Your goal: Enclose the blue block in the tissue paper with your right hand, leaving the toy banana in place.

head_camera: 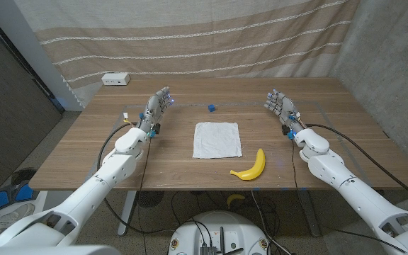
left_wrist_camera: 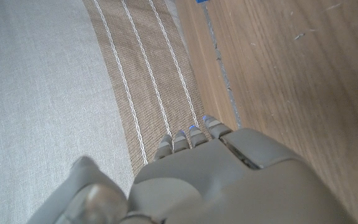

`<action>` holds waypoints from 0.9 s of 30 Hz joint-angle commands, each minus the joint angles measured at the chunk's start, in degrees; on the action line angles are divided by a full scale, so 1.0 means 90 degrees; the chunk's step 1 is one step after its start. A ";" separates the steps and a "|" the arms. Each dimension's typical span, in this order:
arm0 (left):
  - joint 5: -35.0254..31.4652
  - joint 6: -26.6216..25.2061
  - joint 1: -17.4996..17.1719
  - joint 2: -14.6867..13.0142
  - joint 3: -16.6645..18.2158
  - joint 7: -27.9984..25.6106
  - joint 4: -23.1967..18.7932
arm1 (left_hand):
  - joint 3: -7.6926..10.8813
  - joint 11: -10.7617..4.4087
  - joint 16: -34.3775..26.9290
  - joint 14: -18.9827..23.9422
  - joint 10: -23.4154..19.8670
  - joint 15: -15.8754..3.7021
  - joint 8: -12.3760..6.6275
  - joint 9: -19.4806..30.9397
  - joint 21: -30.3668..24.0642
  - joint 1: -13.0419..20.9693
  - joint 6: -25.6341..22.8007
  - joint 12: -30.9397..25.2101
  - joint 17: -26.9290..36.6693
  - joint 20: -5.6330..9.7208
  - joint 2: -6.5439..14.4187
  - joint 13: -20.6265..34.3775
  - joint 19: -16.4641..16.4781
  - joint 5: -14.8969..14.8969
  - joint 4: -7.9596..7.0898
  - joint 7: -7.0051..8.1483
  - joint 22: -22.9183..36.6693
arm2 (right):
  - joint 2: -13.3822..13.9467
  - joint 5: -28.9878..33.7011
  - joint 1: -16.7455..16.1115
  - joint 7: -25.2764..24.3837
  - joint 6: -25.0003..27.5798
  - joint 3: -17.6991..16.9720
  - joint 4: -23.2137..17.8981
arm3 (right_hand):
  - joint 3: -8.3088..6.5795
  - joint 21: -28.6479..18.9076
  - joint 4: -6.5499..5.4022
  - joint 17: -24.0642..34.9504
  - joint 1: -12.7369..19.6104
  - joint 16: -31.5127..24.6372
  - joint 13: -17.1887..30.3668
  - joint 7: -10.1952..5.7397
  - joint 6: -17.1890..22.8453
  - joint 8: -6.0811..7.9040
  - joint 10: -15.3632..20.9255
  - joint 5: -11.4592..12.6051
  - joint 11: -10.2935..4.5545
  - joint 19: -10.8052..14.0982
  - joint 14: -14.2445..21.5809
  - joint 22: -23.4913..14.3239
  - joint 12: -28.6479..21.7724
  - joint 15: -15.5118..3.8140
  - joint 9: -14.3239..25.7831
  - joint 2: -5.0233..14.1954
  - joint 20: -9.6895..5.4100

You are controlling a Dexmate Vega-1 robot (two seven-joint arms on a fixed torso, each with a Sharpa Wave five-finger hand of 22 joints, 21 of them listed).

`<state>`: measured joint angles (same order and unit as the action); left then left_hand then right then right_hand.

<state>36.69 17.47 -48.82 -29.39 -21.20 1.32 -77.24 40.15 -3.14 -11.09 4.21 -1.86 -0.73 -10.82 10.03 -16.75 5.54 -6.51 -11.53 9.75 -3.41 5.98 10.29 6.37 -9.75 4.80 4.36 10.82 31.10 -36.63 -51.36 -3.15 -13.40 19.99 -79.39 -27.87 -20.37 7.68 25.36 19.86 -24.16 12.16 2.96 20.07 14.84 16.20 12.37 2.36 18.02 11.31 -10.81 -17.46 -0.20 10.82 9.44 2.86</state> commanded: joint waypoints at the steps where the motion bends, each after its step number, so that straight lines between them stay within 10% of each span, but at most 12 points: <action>1: -0.0357 0.0100 -0.0442 -0.0233 0.0100 -0.0537 -0.0840 | 0.0055 -0.0004 -0.0085 0.0221 -0.0117 0.0039 -0.0059 0.0023 -0.0048 0.0011 -0.0164 -0.0070 0.0044 -0.0072 0.0288 0.0028 0.0068 -0.0043 0.0012 -0.0057 0.0034 | 0.0448 0.0610 -0.0607 -0.1294 0.0542 -0.0161 -0.1649 | -0.0073 -0.0058 0.0007 0.0020 0.0129 -0.0056 0.0018 0.0011 0.0099 0.0027 0.0110 0.0074 0.0018 0.0051 0.0073 -0.0029 -0.0059 0.0002 0.0021 0.0084 0.0041; 27: -0.0242 0.0074 -0.0792 -0.0427 0.0354 -0.0680 -0.1081 | 0.0095 0.0023 -0.0076 0.0378 -0.0209 0.0036 -0.0053 0.0028 -0.0064 -0.0019 -0.0259 -0.0076 0.0055 -0.0133 0.0268 0.0032 0.0143 -0.0036 0.0042 -0.0063 0.0042 | 0.0626 0.1628 0.0010 -0.1311 0.1180 0.0307 -0.1847 | -0.0141 -0.0080 0.0019 0.0054 0.0259 -0.0108 0.0037 0.0000 0.0218 -0.0003 0.0179 0.0140 -0.0016 0.0079 0.0149 -0.0035 -0.0031 -0.0037 0.0033 0.0098 0.0062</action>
<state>34.40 18.22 -55.57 -32.68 -18.60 -4.72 -86.78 40.41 -3.07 -11.53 6.97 -3.17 -0.41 -11.04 10.02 -16.96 5.54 -8.31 -11.92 10.01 -4.41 5.98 10.28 7.39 -9.75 5.07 3.79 11.08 36.16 -26.36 -54.48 -15.26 -6.00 20.54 -95.65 -28.57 -20.81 7.90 25.65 22.03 -24.80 12.40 2.96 21.49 14.84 17.41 13.16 2.35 18.42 12.21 -10.83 -17.46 -0.51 10.80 10.12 3.27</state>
